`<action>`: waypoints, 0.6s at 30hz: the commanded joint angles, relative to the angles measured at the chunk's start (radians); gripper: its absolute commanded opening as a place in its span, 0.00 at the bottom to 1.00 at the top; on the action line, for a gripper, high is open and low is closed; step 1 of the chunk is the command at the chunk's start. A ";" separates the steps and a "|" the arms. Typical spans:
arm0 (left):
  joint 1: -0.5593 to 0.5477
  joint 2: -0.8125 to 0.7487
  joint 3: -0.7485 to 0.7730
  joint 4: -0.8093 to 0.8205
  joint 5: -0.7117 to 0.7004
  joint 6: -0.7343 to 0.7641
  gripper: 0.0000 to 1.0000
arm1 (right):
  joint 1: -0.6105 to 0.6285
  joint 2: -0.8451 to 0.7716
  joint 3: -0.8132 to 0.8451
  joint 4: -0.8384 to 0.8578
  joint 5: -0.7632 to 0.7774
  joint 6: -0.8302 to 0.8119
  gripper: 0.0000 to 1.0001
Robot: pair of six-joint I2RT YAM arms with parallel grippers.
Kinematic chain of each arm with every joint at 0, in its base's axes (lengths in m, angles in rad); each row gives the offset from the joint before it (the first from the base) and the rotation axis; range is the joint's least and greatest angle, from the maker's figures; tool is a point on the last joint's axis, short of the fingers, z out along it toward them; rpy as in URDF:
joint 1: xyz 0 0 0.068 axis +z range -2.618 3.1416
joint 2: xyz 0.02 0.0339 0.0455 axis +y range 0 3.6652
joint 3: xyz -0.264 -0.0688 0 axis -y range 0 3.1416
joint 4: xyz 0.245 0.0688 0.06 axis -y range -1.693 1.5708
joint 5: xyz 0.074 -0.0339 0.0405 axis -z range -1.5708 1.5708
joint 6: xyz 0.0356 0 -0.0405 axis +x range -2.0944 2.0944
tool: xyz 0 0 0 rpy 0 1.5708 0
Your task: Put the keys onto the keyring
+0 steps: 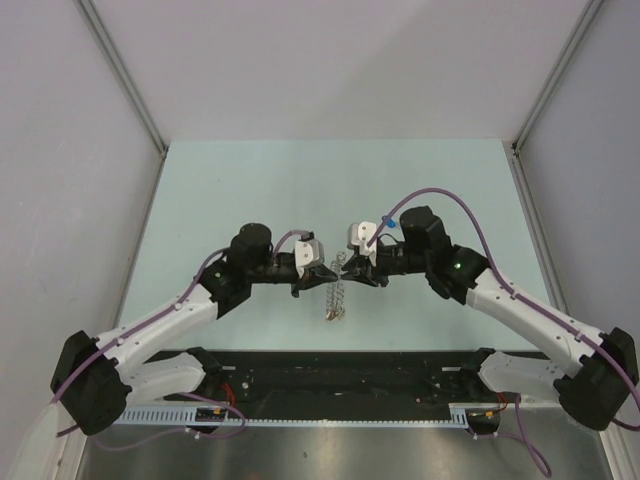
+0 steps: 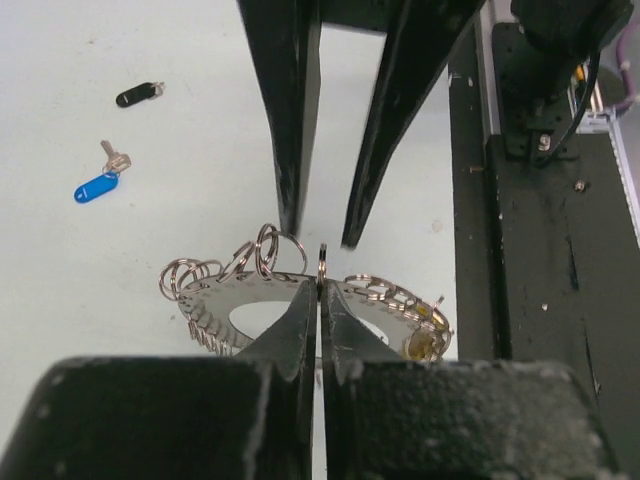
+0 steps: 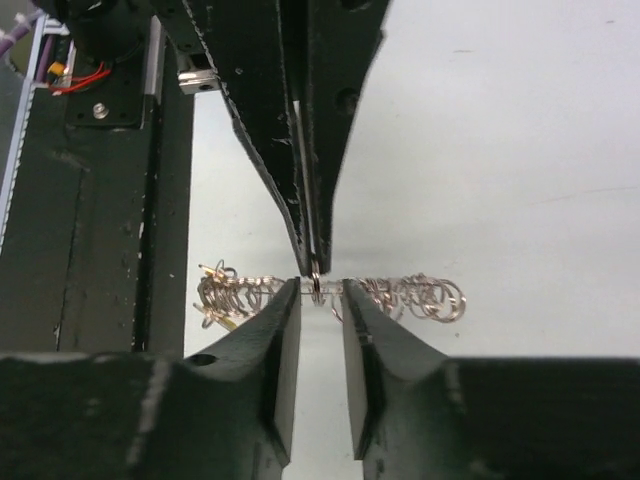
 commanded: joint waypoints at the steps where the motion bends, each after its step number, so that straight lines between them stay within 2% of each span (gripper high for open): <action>1: -0.006 -0.070 -0.071 0.275 -0.040 -0.155 0.01 | -0.042 -0.124 -0.062 0.147 0.061 0.093 0.30; 5: 0.006 -0.104 -0.125 0.410 -0.062 -0.224 0.00 | -0.107 -0.234 -0.148 0.258 0.052 0.194 0.36; 8: 0.022 -0.127 -0.163 0.505 -0.067 -0.289 0.00 | -0.151 -0.254 -0.201 0.382 -0.009 0.234 0.37; 18: 0.077 -0.145 -0.221 0.697 -0.027 -0.463 0.00 | -0.170 -0.162 -0.269 0.662 -0.192 0.337 0.34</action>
